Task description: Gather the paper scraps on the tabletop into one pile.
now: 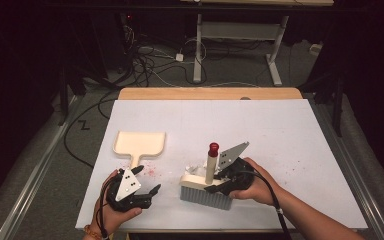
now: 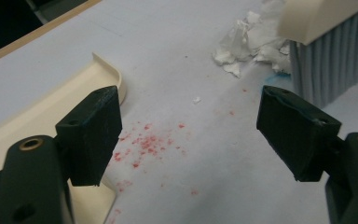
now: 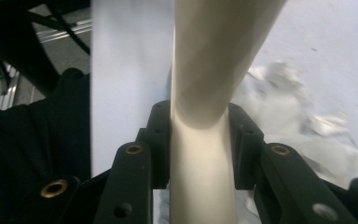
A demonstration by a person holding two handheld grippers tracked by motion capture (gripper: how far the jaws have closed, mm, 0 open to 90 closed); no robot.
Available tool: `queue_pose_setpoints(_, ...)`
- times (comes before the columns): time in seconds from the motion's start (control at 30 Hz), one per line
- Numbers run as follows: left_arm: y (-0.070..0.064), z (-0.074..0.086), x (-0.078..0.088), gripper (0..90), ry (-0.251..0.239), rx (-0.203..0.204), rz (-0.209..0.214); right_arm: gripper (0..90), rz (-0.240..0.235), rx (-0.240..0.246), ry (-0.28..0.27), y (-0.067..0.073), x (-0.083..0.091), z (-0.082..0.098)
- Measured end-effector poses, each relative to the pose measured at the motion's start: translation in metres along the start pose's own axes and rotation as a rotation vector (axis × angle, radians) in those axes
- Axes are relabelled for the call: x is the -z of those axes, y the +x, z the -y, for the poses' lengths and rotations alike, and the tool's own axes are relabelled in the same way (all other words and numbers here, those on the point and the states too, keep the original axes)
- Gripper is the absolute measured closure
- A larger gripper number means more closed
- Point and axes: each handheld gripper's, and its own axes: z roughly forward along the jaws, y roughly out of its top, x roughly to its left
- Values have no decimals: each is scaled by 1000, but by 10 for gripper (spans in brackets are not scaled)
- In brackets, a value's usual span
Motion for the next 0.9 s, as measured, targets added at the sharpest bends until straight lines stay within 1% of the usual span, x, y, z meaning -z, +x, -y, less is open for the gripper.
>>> queue_pose_setpoints(0.1, 0, 1, -2, 215, 5, 5, 3, 672, 40, 1, -1, -5, 5, 2)
queue_pose_setpoints(0.13, 0, 1, -3, 215, 8, 9, 6, 672, 73, 5, 3, -6, 7, 2)
queue_pose_setpoints(0.17, 0, 1, -3, 215, 8, 9, 6, 672, 73, 5, 3, -6, 7, 2)
queue_pose_setpoints(0.2, -2, -1, -6, 215, 16, 2, 13, 672, 89, -2, -14, -12, 10, 3)
queue_pose_setpoints(0.23, -4, -2, -7, 215, 17, -5, 16, 672, 113, -1, -10, -14, 12, 4)
queue_pose_setpoints(0.27, -4, -2, -7, 215, 17, -5, 16, 672, 113, -1, -10, -14, 12, 4)
queue_pose_setpoints(0.3, -5, -3, -9, 215, 15, -30, 16, 673, 131, -10, -26, -17, 16, 5)
queue_pose_setpoints(0.37, -6, -3, -10, 215, 17, -32, 21, 672, 152, -3, -28, -17, 19, 5)
queue_pose_setpoints(0.4, -7, -3, -11, 215, 24, -37, 23, 673, 157, 0, -34, -17, 21, 5)
queue_pose_setpoints(0.43, -8, -2, -12, 215, 35, -41, 27, 673, 150, -7, -50, -16, 22, 5)
queue_pose_setpoints(0.5, -8, -2, -13, 215, 41, -42, 27, 673, 120, -5, -76, -15, 28, 5)
queue_pose_setpoints(0.57, -9, -2, -13, 215, 46, -48, 27, 673, 132, 8, -87, -10, 33, 3)
queue_pose_setpoints(0.6, -9, -2, -13, 215, 45, -48, 28, 673, 132, 8, -87, -10, 33, 3)
queue_pose_setpoints(0.63, -9, -2, -13, 215, 45, -49, 28, 672, 131, 10, -98, -8, 37, 3)
queue_pose_setpoints(0.67, -9, -1, -12, 215, 44, -48, 28, 672, 126, 11, -121, -5, 45, 5)
queue_pose_setpoints(0.7, -9, -1, -12, 215, 46, -50, 25, 672, 139, 13, -127, -2, 50, 6)
queue_pose_setpoints(0.73, -9, -1, -12, 215, 46, -50, 25, 672, 139, 13, -127, -2, 50, 6)
queue_pose_setpoints(0.77, -9, -1, -12, 215, 49, -51, 22, 672, 163, 19, -143, 3, 60, 11)
queue_pose_setpoints(0.8, -9, 0, -12, 215, 51, -51, 21, 672, 159, 15, -153, 5, 65, 15)
queue_pose_setpoints(0.83, -9, 0, -11, 215, 52, -50, 22, 672, 159, 15, -153, 5, 65, 15)
queue_pose_setpoints(0.87, -8, 1, -11, 215, 52, -49, 21, 673, 158, 12, -164, 10, 76, 23)
queue_pose_setpoints(0.9, -8, 0, -11, 215, 50, -48, 21, 672, 172, 18, -162, 12, 82, 27)
